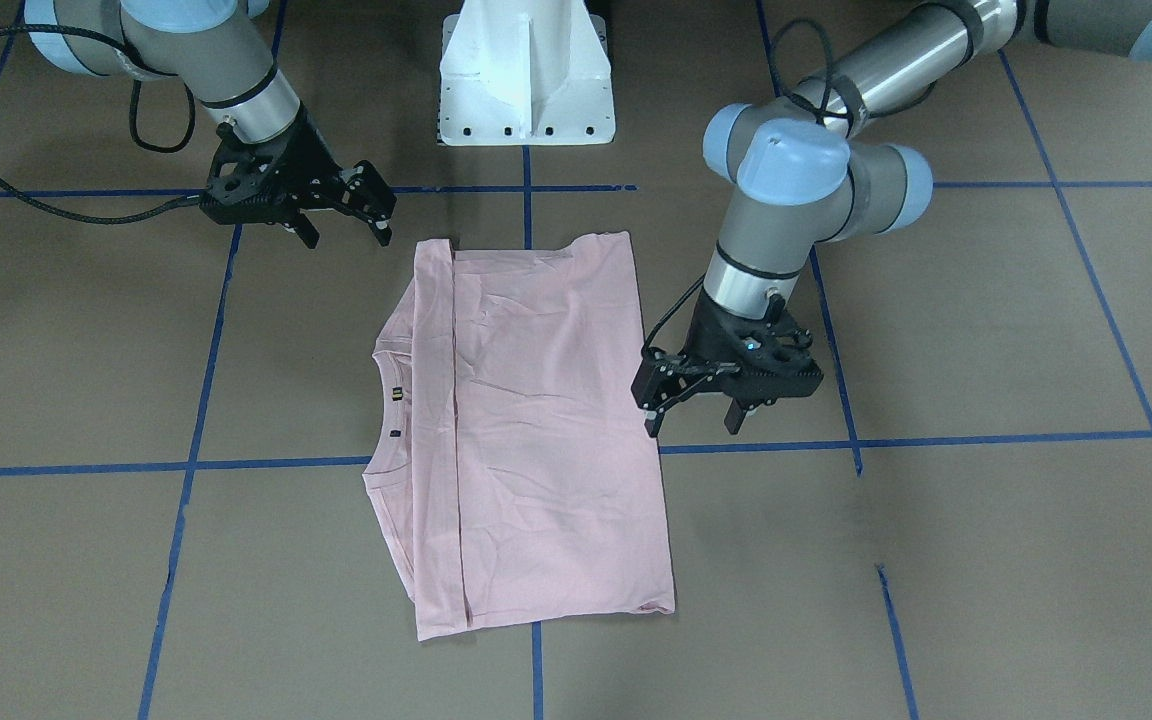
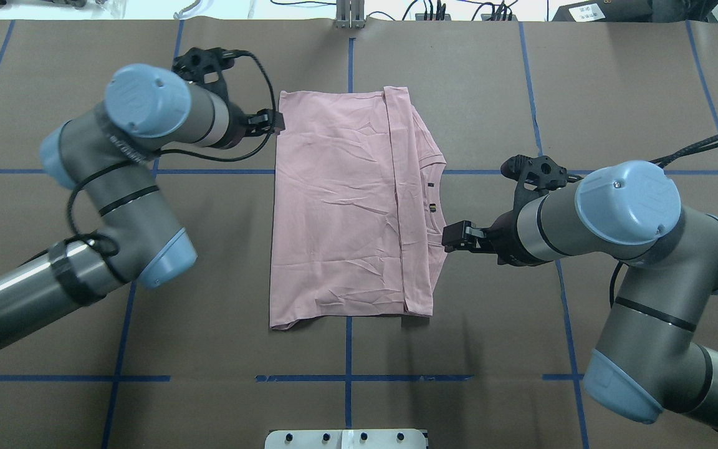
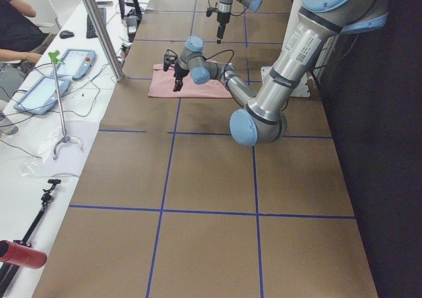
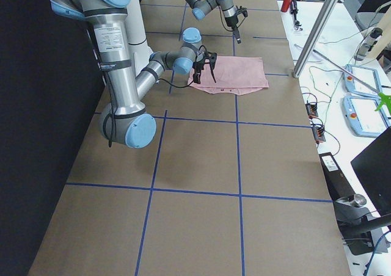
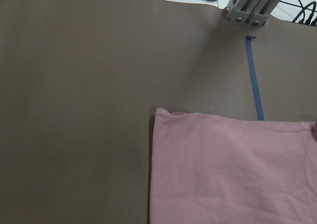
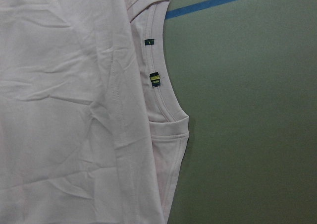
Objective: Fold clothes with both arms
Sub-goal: 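Move the left gripper to the shirt's near corner by the hem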
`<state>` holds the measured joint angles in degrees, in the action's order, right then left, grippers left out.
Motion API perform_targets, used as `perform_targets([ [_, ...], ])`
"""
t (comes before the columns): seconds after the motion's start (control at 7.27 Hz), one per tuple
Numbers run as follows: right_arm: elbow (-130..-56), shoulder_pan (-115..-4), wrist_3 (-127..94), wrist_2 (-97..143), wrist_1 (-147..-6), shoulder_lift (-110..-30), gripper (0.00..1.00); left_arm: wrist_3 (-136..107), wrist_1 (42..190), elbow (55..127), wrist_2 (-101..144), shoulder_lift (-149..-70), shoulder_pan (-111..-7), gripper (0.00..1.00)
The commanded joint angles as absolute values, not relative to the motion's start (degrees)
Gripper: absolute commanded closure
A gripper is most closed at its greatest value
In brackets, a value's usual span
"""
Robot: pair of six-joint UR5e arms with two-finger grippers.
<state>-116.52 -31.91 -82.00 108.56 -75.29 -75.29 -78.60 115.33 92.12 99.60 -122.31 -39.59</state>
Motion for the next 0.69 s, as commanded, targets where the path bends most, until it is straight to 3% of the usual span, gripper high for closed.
perform_targets([
  [0.0,-116.28,-32.08,-82.88,108.54,-75.41,-74.62,0.0,-97.73,113.82,99.22,99.85,-116.9,-32.47,0.0],
  [0.28,-116.1,-32.34,-82.88,108.46,-75.32,-74.62,0.0,-109.64,108.94,99.84,93.56,-117.15,-22.21,0.0],
  [0.55,-116.02,-32.34,-82.88,108.54,-75.32,-74.62,0.0,-113.28,100.23,102.2,92.29,-118.21,-19.61,0.02],
])
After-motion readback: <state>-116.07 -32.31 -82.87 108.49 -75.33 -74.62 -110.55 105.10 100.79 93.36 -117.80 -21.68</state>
